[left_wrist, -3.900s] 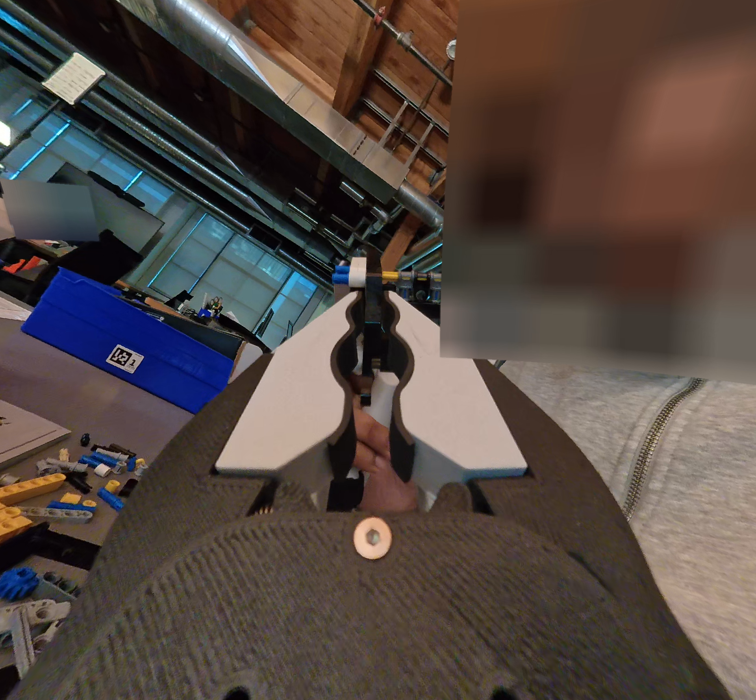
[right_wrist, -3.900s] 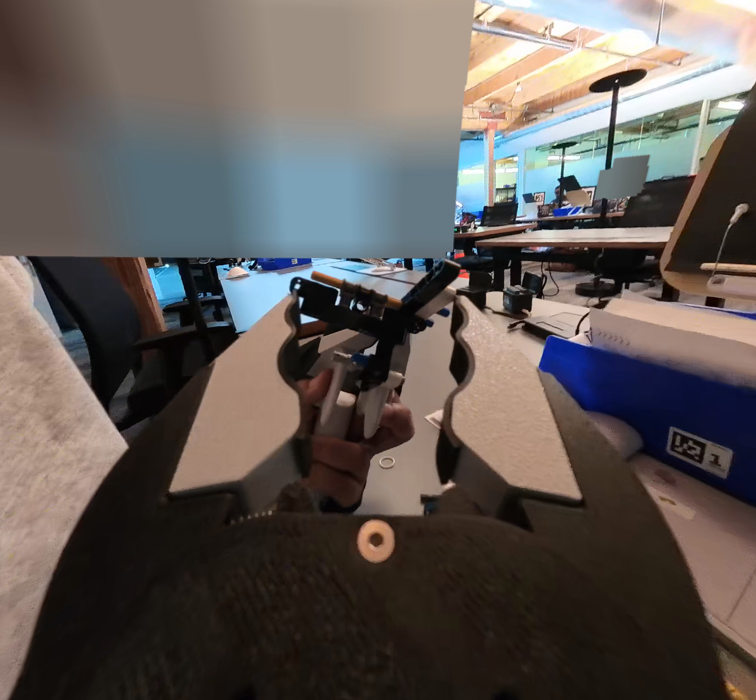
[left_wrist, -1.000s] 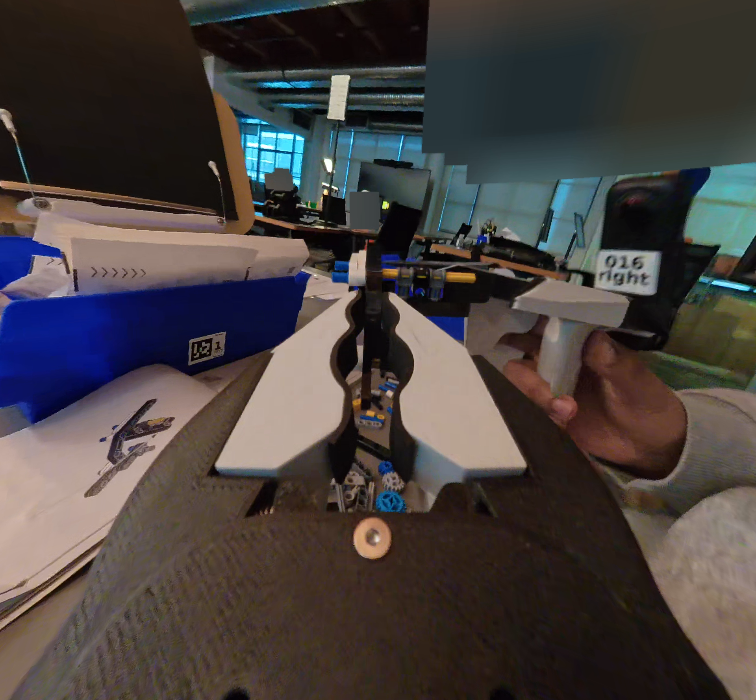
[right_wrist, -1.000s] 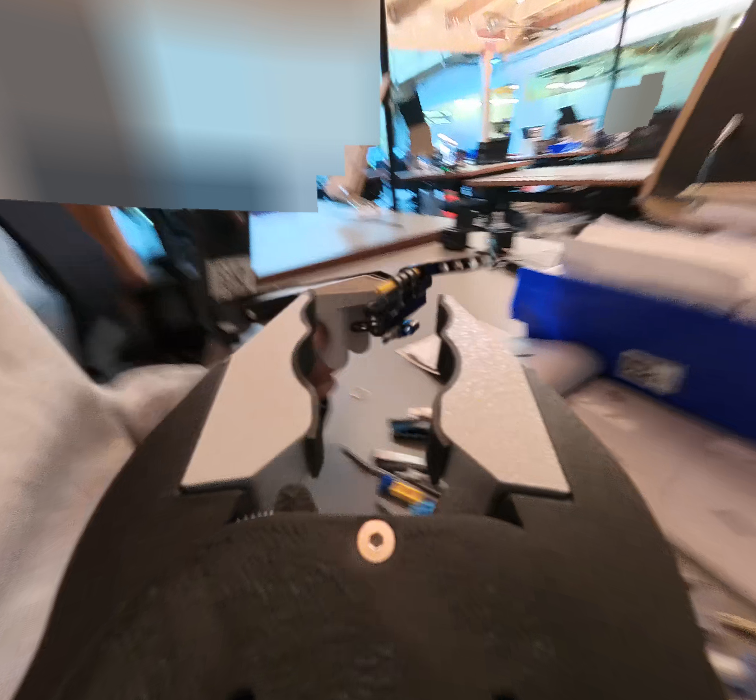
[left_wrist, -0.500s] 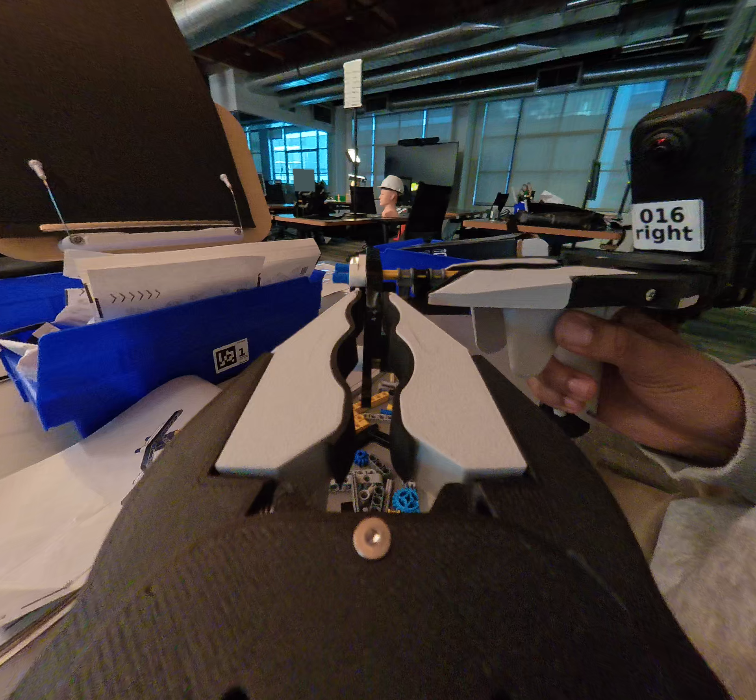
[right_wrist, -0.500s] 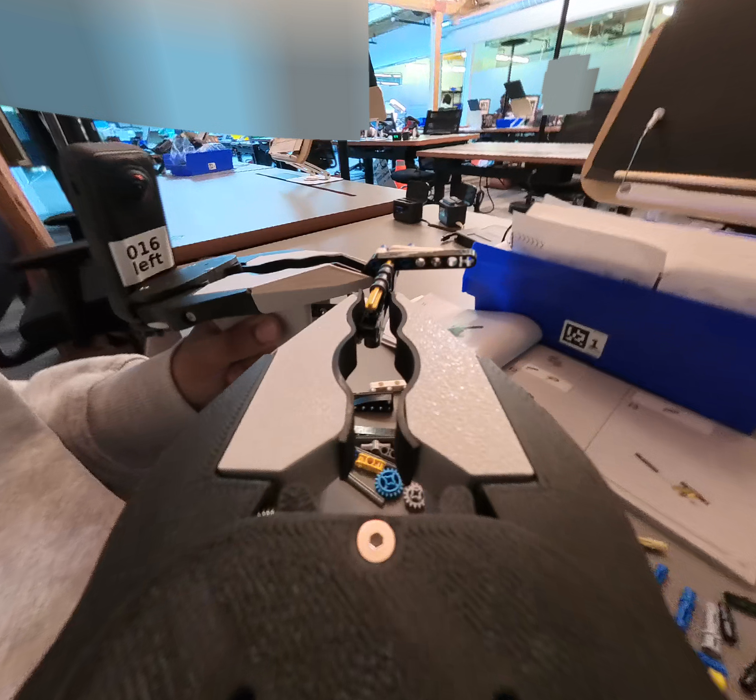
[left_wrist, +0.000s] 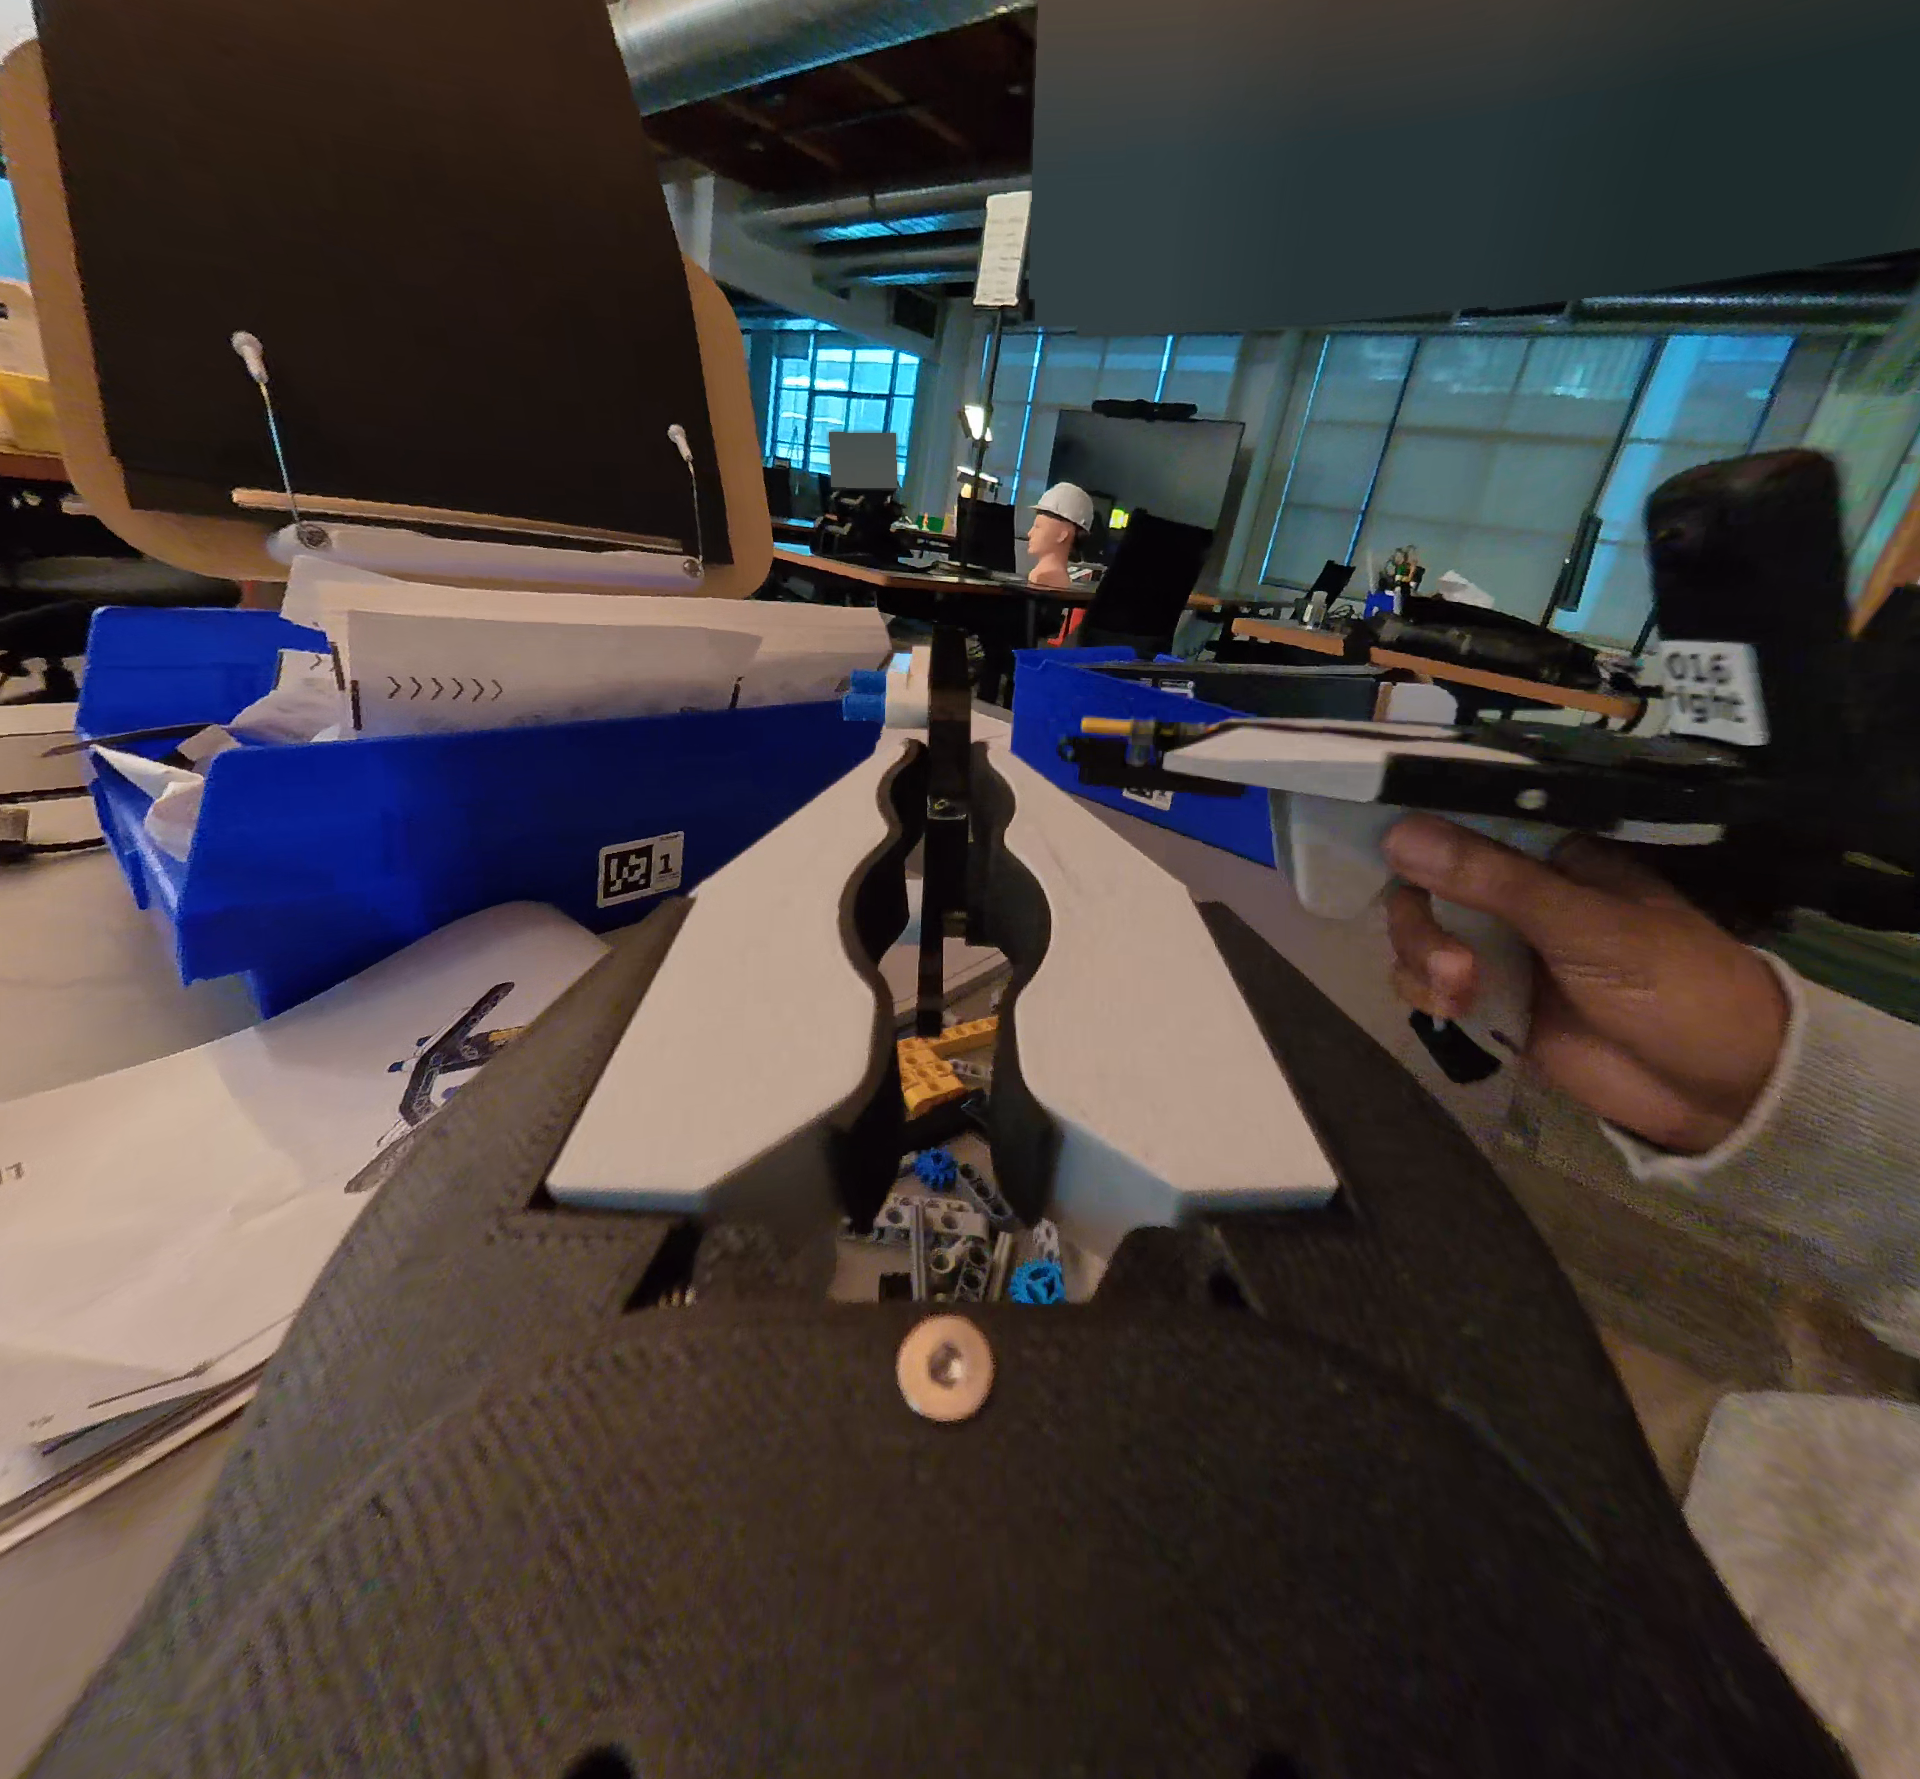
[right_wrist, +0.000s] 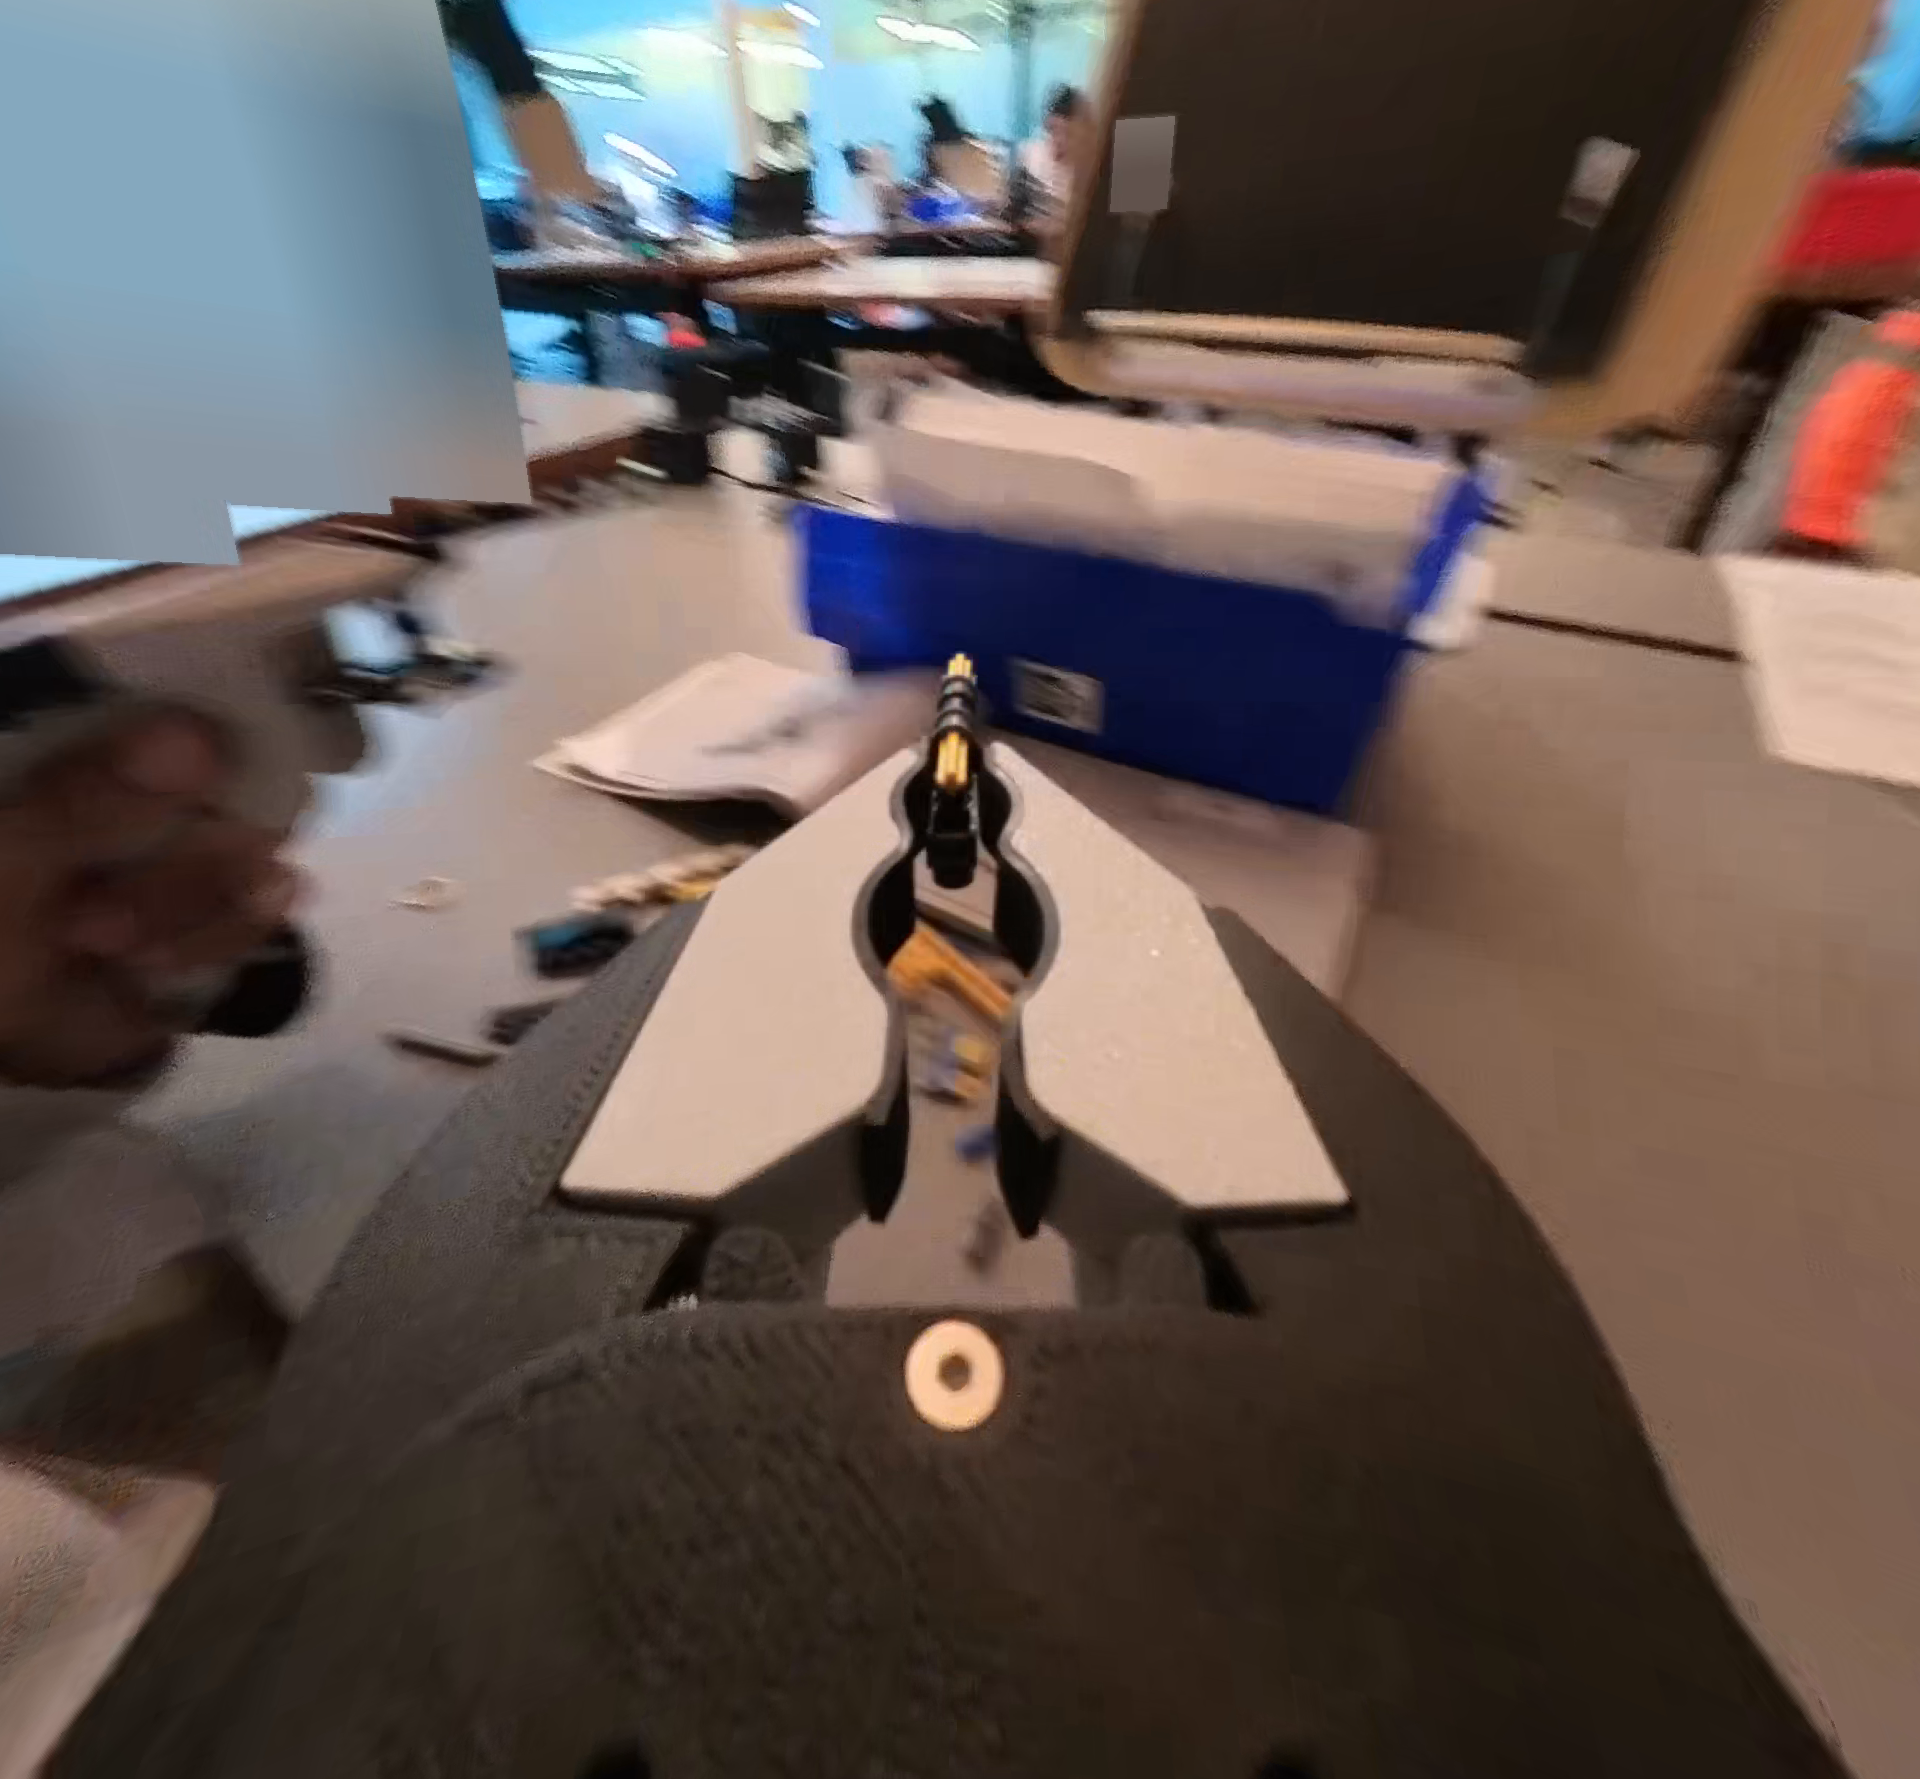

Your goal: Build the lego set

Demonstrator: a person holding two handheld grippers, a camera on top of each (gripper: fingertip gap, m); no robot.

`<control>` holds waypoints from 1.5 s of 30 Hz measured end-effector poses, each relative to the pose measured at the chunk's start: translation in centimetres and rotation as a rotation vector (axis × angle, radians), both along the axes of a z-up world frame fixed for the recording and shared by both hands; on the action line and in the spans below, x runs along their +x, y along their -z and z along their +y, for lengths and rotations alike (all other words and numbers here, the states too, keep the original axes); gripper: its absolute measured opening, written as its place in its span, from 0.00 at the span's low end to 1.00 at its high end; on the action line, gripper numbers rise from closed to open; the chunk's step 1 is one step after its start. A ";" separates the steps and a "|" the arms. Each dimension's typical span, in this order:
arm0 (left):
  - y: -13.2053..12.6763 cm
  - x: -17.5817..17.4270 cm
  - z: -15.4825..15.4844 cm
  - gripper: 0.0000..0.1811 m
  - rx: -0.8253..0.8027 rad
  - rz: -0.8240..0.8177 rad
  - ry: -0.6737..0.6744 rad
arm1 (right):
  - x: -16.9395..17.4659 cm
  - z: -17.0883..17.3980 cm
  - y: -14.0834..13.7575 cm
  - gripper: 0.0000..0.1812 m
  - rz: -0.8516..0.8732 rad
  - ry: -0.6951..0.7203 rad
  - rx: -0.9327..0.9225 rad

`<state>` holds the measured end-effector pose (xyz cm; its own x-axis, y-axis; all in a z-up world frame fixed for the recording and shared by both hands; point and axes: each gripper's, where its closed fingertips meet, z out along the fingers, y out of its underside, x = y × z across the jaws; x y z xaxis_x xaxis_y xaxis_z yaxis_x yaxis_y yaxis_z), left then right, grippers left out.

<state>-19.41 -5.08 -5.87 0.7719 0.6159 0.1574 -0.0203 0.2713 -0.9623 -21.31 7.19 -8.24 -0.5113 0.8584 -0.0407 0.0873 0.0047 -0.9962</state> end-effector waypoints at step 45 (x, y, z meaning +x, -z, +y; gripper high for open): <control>2.2 11.5 8.2 0.03 -0.254 0.156 0.685 | 12.0 -3.8 -0.5 0.14 -1.072 -0.979 -0.495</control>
